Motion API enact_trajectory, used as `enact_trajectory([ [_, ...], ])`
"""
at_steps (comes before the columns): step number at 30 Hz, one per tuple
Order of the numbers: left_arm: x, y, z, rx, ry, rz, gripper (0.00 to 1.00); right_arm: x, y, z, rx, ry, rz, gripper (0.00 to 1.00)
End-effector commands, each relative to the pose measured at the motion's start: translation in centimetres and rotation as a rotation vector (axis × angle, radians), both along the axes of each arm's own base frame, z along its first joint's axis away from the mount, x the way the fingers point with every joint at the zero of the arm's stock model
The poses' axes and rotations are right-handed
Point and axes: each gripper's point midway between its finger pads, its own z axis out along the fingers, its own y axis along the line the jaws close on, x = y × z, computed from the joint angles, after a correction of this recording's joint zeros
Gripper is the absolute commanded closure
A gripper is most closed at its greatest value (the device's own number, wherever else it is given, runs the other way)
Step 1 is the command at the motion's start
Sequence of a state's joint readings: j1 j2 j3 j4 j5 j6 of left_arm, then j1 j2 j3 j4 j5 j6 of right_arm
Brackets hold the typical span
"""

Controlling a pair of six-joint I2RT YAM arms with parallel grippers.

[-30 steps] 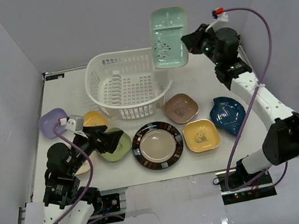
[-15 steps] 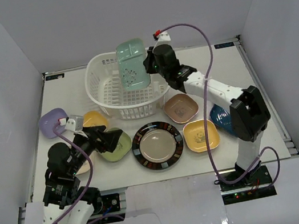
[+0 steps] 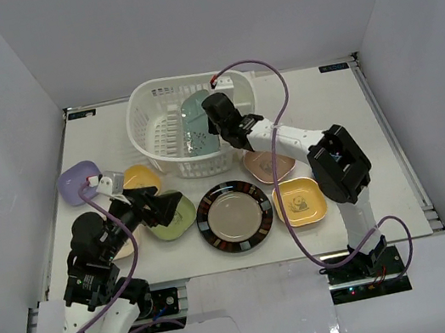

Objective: Place the plates into the plastic bin on the countertop

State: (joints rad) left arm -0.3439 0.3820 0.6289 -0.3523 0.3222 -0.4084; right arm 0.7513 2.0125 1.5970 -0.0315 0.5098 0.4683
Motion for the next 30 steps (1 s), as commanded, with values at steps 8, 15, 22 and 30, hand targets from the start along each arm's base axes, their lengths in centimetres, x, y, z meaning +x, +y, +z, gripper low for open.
enact_trajectory([
  [8, 0.1, 0.1, -0.4, 0.007, 0.016, 0.009, 0.02, 2.5, 1.3, 5.8, 0.104, -0.162, -0.062, 0.69],
  [15, 0.2, 0.1, -0.6, 0.01, 0.028, 0.014, 0.02, 1.8, 1.8, 8.7, 0.108, -0.196, 0.021, 0.57],
  [22, 0.3, 0.1, -0.7, 0.013, 0.032, 0.011, 0.02, -2.1, -1.8, 14.2, 0.096, -0.247, 0.082, 0.53],
  [30, -0.7, 0.0, 0.2, -0.004, -0.009, -0.009, 0.02, -11.7, -27.8, 2.1, 0.315, -0.034, -0.382, 0.71],
])
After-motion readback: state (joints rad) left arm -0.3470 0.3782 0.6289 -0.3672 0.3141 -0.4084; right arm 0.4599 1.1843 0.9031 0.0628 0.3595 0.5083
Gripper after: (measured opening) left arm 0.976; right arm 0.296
